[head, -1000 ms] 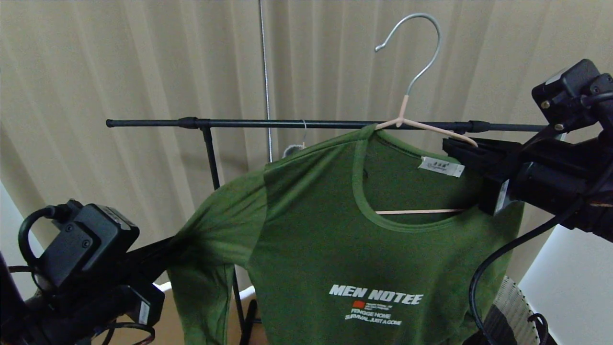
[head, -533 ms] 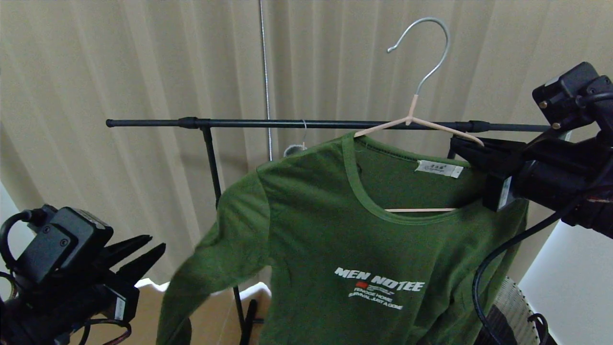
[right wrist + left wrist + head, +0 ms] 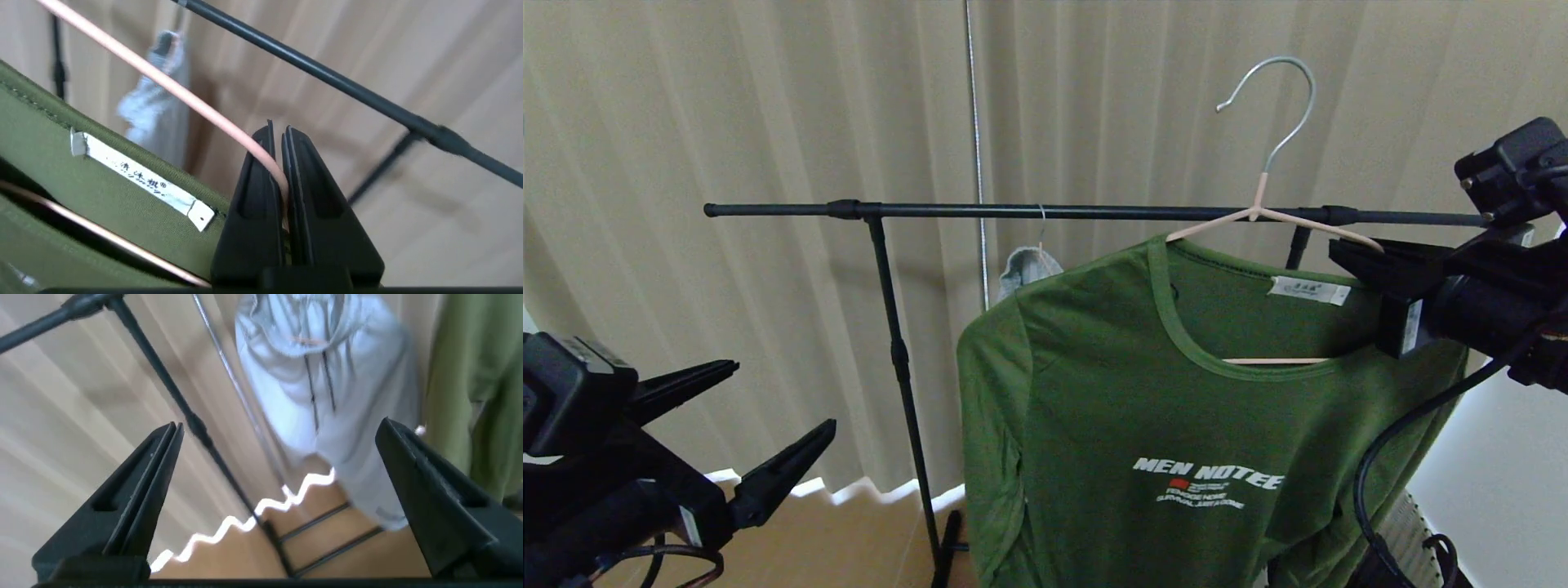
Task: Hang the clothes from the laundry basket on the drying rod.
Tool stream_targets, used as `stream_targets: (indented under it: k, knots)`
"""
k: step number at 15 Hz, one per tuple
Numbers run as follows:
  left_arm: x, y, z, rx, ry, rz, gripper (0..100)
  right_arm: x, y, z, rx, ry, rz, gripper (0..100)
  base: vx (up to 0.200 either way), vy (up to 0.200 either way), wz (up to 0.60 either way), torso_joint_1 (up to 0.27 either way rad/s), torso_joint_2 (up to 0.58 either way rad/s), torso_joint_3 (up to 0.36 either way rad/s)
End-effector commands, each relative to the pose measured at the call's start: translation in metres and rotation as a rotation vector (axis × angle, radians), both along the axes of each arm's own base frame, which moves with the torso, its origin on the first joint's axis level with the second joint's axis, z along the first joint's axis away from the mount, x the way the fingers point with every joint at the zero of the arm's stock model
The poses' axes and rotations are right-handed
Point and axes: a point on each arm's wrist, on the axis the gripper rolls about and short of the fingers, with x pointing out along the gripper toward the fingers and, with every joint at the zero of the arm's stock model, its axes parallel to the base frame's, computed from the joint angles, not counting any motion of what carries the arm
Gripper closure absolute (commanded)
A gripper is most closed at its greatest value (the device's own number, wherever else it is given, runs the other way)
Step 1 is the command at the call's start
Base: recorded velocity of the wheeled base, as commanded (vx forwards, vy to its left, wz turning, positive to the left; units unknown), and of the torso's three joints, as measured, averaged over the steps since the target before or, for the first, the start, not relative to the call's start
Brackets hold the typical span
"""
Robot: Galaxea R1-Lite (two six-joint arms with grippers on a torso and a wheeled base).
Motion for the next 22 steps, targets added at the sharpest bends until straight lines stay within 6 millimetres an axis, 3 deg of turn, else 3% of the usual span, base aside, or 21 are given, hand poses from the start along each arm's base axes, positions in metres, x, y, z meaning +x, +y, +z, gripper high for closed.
stream_targets:
  k: [1,6,11,15,22]
  knots:
    - [-0.002,0.002,0.004,-0.038,-0.01,0.01,0,-0.004,-0.008,0.0,-0.01,0.016,-0.039,100,0.0,0.0,0.0,0.0,0.0,0.0]
    - [-0.004,0.004,-0.007,-0.087,0.051,0.021,0,-0.023,-0.034,-0.005,-0.043,0.1,-0.143,100,0.0,0.0,0.0,0.0,0.0,0.0]
    - [-0.003,0.009,-0.007,-0.116,0.058,0.049,0,-0.036,-0.084,-0.016,-0.168,0.187,-0.45,100,0.0,0.0,0.0,0.0,0.0,0.0]
    - [-0.007,0.015,-0.005,-0.114,0.031,0.088,0,-0.047,-0.091,-0.025,-0.214,0.212,-0.605,100,0.0,0.0,0.0,0.0,0.0,0.0]
    - [-0.008,0.016,0.0,-0.125,0.01,0.09,0,-0.055,-0.091,-0.028,-0.206,0.198,-0.607,100,0.0,0.0,0.0,0.0,0.0,0.0]
